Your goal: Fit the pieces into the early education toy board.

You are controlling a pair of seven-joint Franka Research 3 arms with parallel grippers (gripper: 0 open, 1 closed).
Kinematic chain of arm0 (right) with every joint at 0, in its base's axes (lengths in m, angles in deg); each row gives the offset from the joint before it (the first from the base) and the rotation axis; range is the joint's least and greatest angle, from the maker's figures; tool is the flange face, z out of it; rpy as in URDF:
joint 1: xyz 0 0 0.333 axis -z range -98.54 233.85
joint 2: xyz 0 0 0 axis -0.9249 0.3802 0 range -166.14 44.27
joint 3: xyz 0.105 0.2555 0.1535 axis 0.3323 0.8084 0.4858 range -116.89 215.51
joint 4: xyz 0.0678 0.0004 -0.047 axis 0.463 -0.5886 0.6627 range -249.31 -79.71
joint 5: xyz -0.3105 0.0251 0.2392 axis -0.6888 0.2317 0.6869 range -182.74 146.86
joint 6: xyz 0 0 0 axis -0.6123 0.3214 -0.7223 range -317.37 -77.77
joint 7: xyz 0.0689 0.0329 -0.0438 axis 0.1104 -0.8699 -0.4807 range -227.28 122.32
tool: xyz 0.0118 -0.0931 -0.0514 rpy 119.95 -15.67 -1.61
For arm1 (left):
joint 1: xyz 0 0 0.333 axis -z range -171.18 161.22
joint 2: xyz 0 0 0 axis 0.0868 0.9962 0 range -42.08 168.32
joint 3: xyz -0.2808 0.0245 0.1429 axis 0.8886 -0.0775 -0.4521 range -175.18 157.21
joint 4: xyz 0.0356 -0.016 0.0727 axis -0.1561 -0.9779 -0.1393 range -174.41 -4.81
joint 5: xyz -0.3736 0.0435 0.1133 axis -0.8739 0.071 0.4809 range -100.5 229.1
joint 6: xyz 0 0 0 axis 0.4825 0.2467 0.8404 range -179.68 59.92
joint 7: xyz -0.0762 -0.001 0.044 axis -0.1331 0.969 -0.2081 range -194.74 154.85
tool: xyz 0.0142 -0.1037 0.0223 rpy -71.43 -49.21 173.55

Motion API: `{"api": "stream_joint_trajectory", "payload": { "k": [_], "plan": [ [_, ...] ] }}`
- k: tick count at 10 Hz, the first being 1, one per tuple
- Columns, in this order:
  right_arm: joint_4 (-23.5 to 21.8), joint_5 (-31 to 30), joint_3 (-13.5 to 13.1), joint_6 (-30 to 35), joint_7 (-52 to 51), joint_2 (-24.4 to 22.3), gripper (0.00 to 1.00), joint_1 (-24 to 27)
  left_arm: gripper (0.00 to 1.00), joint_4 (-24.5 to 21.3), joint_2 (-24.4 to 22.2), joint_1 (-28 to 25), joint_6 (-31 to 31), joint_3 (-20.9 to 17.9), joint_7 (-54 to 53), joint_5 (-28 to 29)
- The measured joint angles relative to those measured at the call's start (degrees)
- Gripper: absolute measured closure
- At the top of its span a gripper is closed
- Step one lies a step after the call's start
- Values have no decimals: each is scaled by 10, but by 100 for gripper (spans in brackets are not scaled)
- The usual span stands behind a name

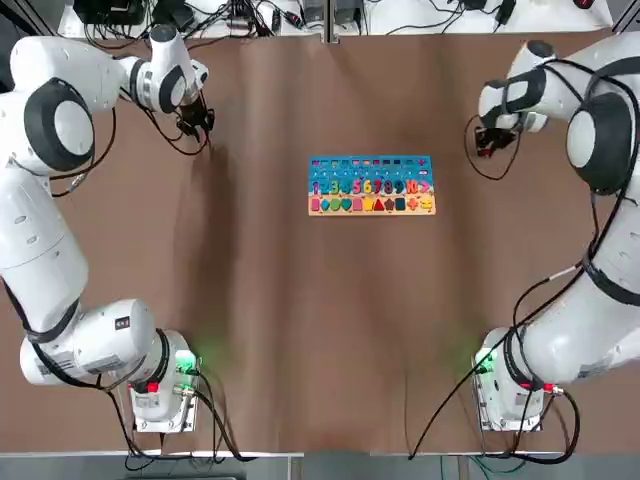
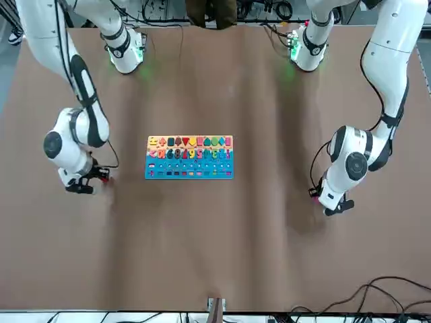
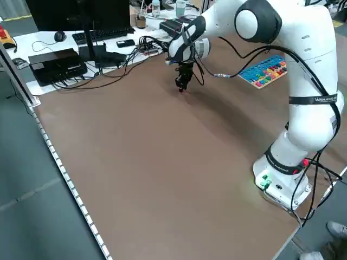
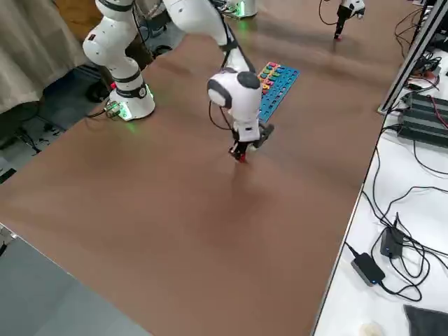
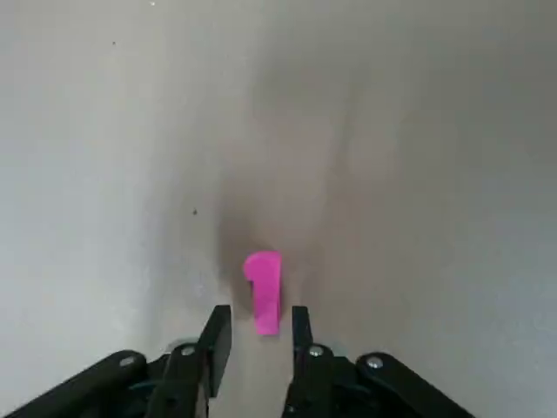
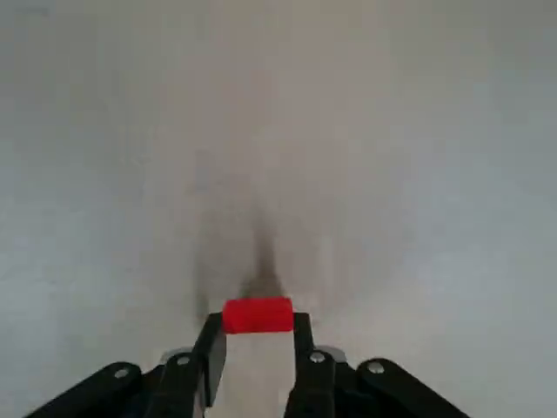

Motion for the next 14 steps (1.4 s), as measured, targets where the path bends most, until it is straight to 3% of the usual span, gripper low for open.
{"api": "stream_joint_trajectory", "payload": {
  "k": [6, 11, 14],
  "plan": [
    [-7, 18, -1, 16, 152, -24, 64, -157, 70, 2, 3, 0, -4, 0, 0, 6],
    [-18, 30, -2, 9, 172, -24, 64, -201, 73, 5, 10, 0, -12, 0, 0, 13],
    [-30, 31, -2, 0, 172, -24, 64, -209, 87, 8, 13, -1, -14, -1, 0, 16]
  ]
}}
